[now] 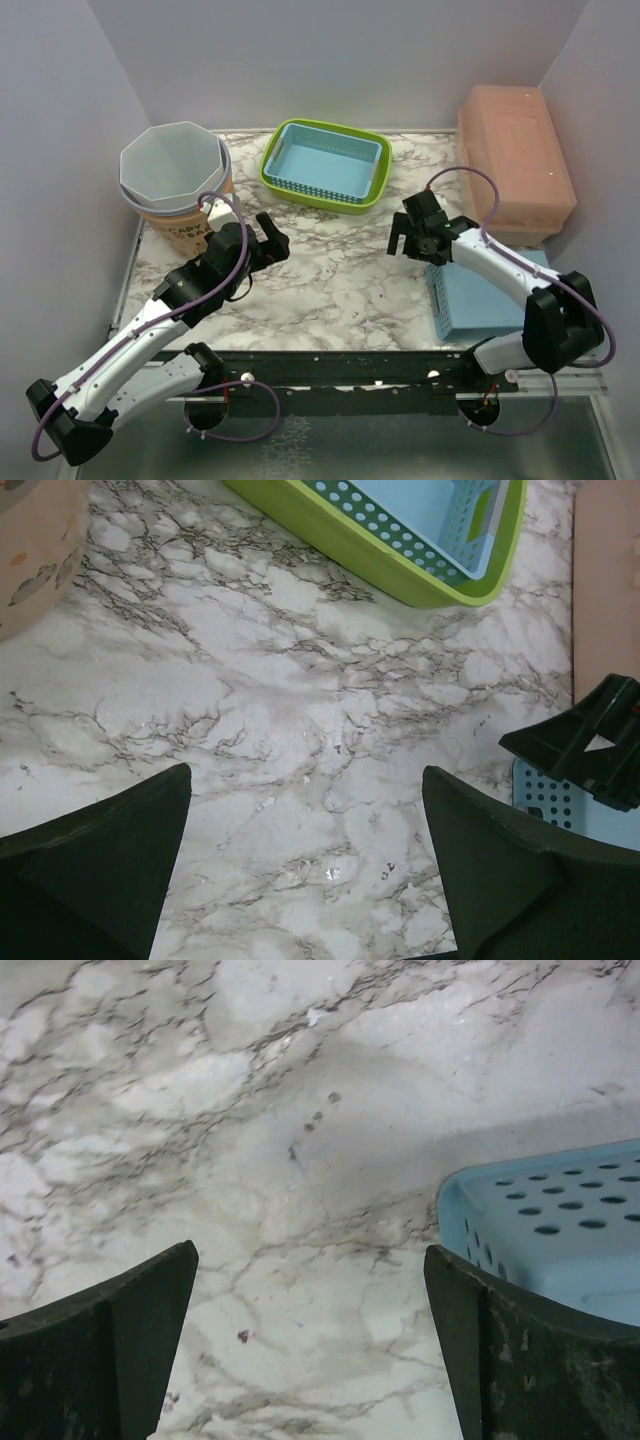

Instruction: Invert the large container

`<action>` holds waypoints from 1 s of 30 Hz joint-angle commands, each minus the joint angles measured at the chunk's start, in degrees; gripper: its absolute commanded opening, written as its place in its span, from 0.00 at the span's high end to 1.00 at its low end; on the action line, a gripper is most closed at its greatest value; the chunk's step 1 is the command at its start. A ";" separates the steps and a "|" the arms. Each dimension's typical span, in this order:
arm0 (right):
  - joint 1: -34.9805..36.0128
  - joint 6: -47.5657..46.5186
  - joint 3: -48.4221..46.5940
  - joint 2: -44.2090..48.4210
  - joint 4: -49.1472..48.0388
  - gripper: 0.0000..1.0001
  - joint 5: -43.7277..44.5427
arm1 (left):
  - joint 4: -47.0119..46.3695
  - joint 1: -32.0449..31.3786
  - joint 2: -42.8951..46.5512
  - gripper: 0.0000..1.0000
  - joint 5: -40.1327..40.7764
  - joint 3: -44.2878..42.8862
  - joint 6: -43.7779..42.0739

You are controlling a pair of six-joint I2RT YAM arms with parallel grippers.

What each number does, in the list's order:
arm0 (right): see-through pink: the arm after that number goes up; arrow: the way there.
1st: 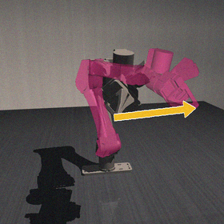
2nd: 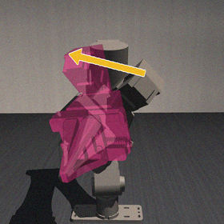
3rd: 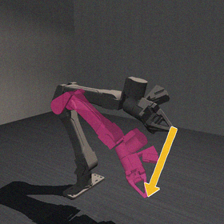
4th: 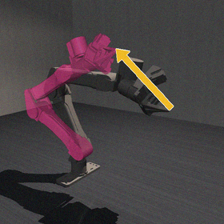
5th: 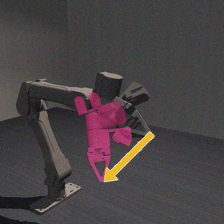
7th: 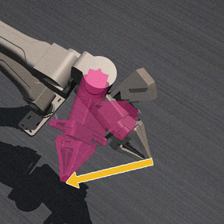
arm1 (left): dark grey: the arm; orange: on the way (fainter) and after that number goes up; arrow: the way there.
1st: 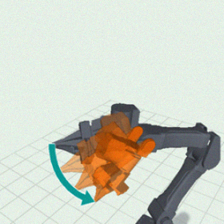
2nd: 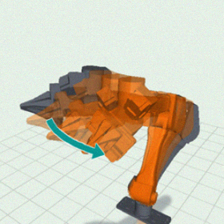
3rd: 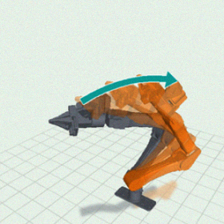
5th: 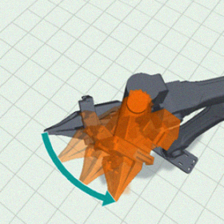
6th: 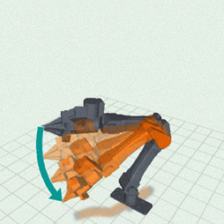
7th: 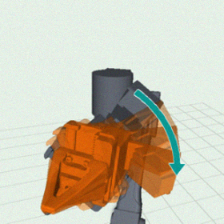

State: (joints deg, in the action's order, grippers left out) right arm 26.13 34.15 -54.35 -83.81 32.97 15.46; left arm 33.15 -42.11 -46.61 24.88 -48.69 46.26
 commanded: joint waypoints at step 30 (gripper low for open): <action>2.26 11.17 9.01 8.59 16.11 0.00 4.92 | -3.53 0.12 -3.27 0.01 -4.18 0.39 -1.08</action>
State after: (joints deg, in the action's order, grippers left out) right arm 28.64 42.30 -43.62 -77.01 43.81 18.87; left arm 30.46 -42.11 -50.61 21.78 -48.60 45.58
